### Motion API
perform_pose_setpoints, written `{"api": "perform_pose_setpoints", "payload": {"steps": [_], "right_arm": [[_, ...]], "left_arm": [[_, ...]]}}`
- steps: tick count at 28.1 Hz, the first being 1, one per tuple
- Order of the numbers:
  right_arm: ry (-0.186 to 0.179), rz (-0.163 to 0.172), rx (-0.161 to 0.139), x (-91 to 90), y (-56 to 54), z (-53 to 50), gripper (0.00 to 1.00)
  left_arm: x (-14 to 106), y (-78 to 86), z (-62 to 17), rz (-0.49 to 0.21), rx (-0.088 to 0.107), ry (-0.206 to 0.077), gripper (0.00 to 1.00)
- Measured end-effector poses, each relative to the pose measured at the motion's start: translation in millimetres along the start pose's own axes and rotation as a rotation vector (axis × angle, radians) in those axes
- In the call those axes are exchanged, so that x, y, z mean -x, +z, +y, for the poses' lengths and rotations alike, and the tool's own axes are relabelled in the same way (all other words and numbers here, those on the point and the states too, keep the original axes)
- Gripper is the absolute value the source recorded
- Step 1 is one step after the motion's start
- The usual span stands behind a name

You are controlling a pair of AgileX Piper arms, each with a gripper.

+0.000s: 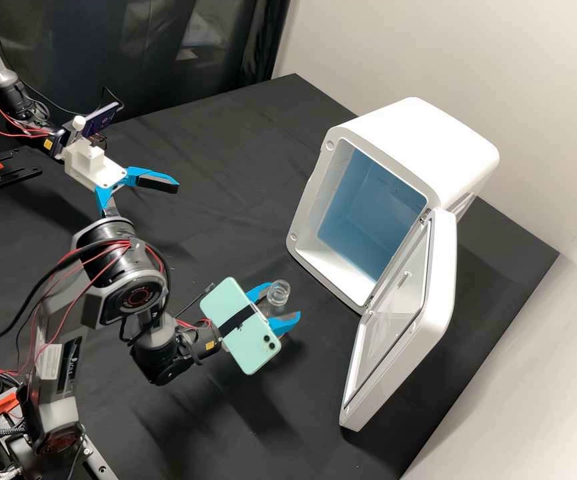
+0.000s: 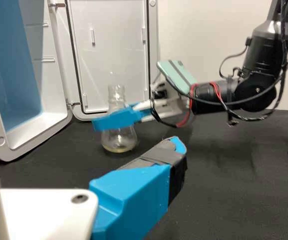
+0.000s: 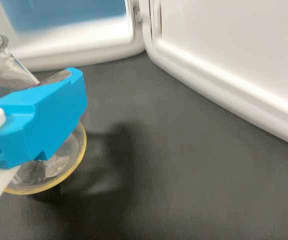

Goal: Place the flask in the incubator

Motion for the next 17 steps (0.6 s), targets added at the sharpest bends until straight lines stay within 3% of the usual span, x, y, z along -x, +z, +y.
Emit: {"api": "perform_pose_setpoints", "payload": {"steps": [5,10,17], "right_arm": [[0.103,0.075,-0.014,-17.1,-21.1,19.6,0.0],[0.136,0.104,-0.038,-38.1,-41.5,31.4,0.0],[0.153,0.097,-0.087,-73.9,-71.5,42.8,0.0]], "left_arm": [[0.0,0.0,0.0,0.0,0.0,0.0,1.0],[0.0,0.0,0.0,0.0,0.0,0.0,1.0],[0.0,0.0,0.0,0.0,0.0,0.0,1.0]]}}
